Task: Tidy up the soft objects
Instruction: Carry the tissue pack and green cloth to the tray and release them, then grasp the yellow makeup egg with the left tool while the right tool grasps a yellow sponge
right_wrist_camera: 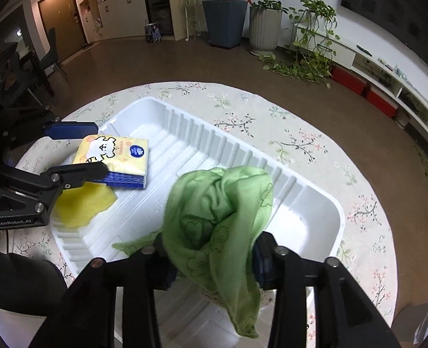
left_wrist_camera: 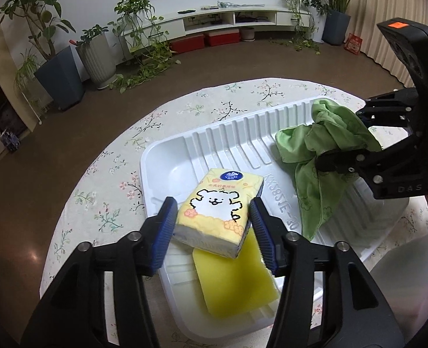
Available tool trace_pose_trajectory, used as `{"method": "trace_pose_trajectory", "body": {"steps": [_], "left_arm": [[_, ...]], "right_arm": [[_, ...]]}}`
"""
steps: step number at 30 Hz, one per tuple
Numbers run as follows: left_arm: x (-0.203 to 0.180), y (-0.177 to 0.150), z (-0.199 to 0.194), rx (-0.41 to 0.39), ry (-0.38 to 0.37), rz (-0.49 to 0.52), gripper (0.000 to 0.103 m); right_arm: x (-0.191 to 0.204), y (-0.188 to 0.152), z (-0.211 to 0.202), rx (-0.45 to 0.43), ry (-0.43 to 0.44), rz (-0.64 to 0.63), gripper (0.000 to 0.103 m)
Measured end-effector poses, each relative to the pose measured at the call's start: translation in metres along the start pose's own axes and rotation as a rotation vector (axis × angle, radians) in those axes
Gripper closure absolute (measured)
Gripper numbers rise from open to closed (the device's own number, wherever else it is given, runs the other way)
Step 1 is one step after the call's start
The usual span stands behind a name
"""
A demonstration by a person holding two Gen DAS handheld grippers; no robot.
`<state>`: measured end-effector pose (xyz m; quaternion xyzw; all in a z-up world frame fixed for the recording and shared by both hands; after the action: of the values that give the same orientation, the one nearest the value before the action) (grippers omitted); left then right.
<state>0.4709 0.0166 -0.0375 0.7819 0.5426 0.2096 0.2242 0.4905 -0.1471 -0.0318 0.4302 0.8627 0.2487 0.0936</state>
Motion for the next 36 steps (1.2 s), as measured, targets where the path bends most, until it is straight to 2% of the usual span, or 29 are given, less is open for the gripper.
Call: {"method": "trace_pose_trajectory", "body": {"steps": [1, 3, 5, 11, 13, 15, 20, 21, 26, 27, 31, 36], "left_arm": [[0.001, 0.000, -0.001, 0.001, -0.001, -0.005, 0.045], [0.003, 0.000, -0.005, -0.009, -0.002, -0.012, 0.044], [0.007, 0.001, -0.011, -0.025, -0.010, -0.036, 0.041], [0.015, -0.003, -0.054, -0.106, -0.027, -0.087, 0.031], [0.019, -0.010, -0.075, -0.134, -0.036, -0.114, 0.031], [0.019, -0.019, -0.094, -0.165, -0.046, -0.134, 0.025], [0.007, -0.063, -0.146, -0.219, -0.065, -0.171, 0.020], [0.003, -0.072, -0.154, -0.222, -0.073, -0.176, 0.016], [-0.029, -0.133, -0.196, -0.227, -0.083, -0.180, 0.014], [-0.035, -0.145, -0.204, -0.227, -0.091, -0.188, 0.010], [-0.068, -0.199, -0.228, -0.224, -0.074, -0.212, 0.007], [-0.120, -0.248, -0.231, -0.172, -0.110, -0.211, 0.007]], "right_arm": [[-0.002, 0.000, -0.003, -0.009, 0.003, 0.010, 0.047], [-0.006, -0.001, -0.014, -0.040, 0.015, 0.029, 0.042], [-0.010, -0.001, -0.026, -0.071, 0.029, 0.051, 0.033], [-0.022, -0.011, -0.082, -0.198, 0.061, 0.132, 0.029], [-0.025, -0.024, -0.111, -0.255, 0.067, 0.162, 0.027], [-0.023, -0.038, -0.134, -0.301, 0.066, 0.184, 0.024], [-0.005, -0.089, -0.182, -0.366, 0.064, 0.211, 0.018], [-0.001, -0.100, -0.190, -0.375, 0.067, 0.215, 0.018], [0.039, -0.168, -0.222, -0.419, 0.097, 0.248, 0.009], [0.050, -0.181, -0.225, -0.417, 0.097, 0.248, 0.008], [0.093, -0.228, -0.221, -0.382, 0.064, 0.223, 0.007], [0.135, -0.256, -0.199, -0.329, 0.029, 0.190, 0.007]]}}
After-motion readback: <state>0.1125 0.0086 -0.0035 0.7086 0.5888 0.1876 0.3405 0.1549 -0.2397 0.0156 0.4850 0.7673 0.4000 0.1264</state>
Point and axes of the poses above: each gripper's, at about its wrist camera, not at the fingertips, and z roughly the way its jaws point, x to its left, y to its top, the point moved 5 cm from there along z, roughly the way its jaws point
